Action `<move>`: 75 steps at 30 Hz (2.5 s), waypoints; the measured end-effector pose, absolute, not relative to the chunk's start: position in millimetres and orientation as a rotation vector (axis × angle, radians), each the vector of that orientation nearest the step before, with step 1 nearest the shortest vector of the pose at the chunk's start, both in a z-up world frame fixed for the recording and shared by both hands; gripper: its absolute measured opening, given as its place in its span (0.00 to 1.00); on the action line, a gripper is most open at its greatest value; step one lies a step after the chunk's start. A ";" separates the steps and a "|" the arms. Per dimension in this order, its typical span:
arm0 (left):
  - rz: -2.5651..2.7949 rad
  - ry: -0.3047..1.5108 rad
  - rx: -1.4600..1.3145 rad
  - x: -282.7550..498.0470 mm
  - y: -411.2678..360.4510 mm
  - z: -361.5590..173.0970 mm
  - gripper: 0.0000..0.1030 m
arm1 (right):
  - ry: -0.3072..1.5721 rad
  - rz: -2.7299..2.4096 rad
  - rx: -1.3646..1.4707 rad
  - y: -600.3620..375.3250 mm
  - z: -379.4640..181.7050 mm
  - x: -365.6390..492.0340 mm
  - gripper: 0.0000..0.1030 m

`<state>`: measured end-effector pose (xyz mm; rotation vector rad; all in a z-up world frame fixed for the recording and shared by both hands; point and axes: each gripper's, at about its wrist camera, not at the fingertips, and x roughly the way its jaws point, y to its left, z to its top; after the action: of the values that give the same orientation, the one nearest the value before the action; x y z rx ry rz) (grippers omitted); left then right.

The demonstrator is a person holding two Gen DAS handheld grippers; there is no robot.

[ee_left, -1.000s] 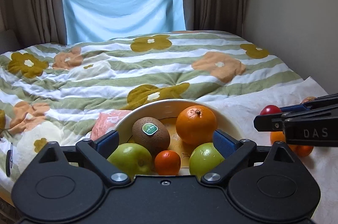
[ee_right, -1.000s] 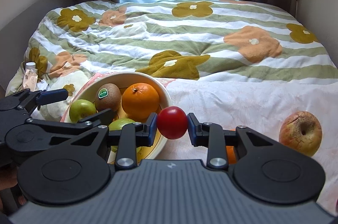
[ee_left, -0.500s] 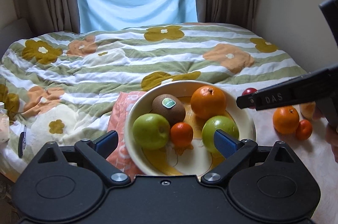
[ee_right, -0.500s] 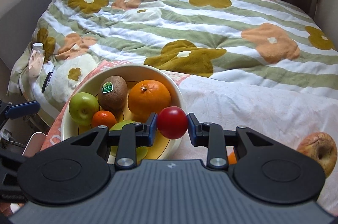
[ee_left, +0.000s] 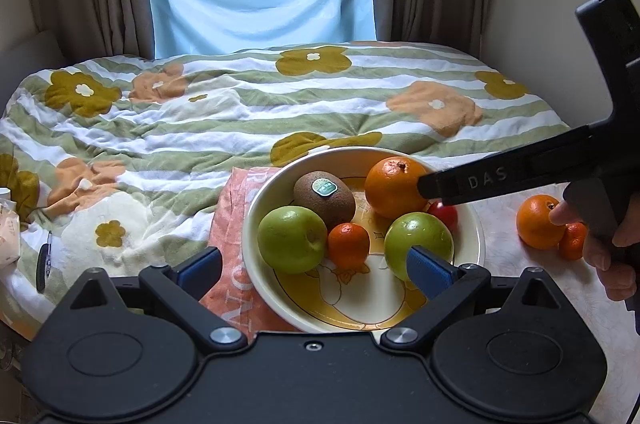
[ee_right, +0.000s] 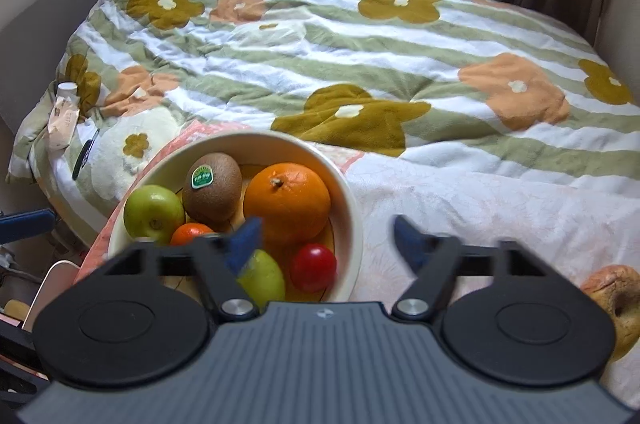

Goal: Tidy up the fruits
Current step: 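Move both open tools back toward the large orange and yellow-brown apple, then grasp the large orange with the left tool while the right tool grasps the yellow-brown apple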

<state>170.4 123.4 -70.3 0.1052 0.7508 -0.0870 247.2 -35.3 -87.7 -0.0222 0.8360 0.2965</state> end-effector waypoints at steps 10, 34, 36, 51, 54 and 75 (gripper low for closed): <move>-0.089 0.764 0.093 167.0 121.1 -68.6 0.98 | 0.819 0.285 -0.018 -43.2 -77.6 235.0 1.00; -0.129 0.668 0.093 108.0 88.2 -15.5 0.98 | 0.752 0.149 0.071 -115.2 -7.7 116.1 1.00; -0.137 0.668 0.092 103.7 80.7 -14.8 0.98 | 0.750 0.138 0.076 -125.3 -6.3 108.3 1.00; -0.058 0.690 0.080 82.5 -2.2 -24.6 0.98 | 0.758 0.208 0.007 -221.4 -14.1 94.3 1.00; -0.036 0.692 0.068 86.4 -18.1 -29.8 0.98 | 0.757 0.224 -0.014 -241.4 -18.8 101.1 1.00; -0.010 0.784 0.050 182.9 -86.9 -101.6 0.92 | 0.756 0.449 -0.185 -288.1 -99.9 183.0 1.00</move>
<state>182.9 -86.9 -101.6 0.0499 0.7841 -0.0095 183.0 -288.1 -99.9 -0.1848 0.7563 0.4490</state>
